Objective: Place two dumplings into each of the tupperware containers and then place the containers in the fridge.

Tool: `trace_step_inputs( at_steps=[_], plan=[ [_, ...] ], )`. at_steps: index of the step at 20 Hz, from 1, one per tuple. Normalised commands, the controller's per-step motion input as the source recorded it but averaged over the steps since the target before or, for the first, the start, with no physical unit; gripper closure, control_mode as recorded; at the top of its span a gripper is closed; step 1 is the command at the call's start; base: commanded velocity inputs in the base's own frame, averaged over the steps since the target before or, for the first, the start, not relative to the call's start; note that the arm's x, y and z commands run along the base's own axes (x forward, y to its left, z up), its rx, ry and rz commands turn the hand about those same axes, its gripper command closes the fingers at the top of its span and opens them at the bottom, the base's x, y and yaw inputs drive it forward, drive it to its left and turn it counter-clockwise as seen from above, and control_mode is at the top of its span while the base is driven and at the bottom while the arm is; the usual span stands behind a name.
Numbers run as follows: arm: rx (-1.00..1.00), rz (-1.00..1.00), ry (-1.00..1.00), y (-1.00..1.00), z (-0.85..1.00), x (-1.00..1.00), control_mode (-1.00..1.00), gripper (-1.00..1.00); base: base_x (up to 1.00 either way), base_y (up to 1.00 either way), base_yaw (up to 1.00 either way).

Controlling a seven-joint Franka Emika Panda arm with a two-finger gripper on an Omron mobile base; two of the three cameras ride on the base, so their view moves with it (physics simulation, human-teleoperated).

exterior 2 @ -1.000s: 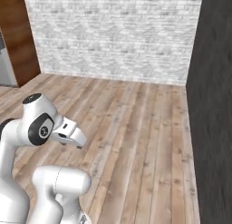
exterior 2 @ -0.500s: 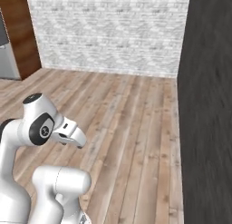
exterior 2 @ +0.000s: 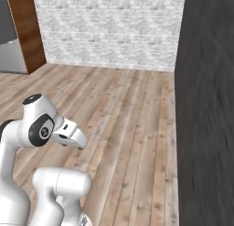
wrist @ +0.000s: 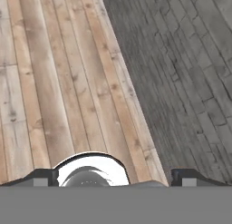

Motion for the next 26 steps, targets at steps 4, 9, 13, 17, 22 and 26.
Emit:
trace_step_inputs(
  at_steps=[4, 9, 13, 17, 22, 26],
  plan=[
    [0.0, 0.0, 0.0, 0.0, 0.0, 0.0, 1.0, -1.0, -1.0, -0.45, 0.01],
    [0.0, 0.0, 0.0, 0.0, 0.0, 0.0, 1.0, -1.0, -1.0, -0.36, 0.0],
    [0.0, 0.0, 0.0, 0.0, 0.0, 0.0, 1.0, -1.0, -1.0, -0.3, 0.0],
    [0.0, 0.0, 0.0, 0.0, 0.0, 0.0, 1.0, -1.0, -1.0, -0.28, 0.0],
    [0.0, 0.0, 0.0, 0.0, 0.0, 0.0, 1.0, -1.0, -1.0, -0.26, 0.0],
    [0.0, 0.0, 0.0, 0.0, 0.0, 0.0, 1.0, -1.0, -1.0, -0.25, 0.0]
  ],
)
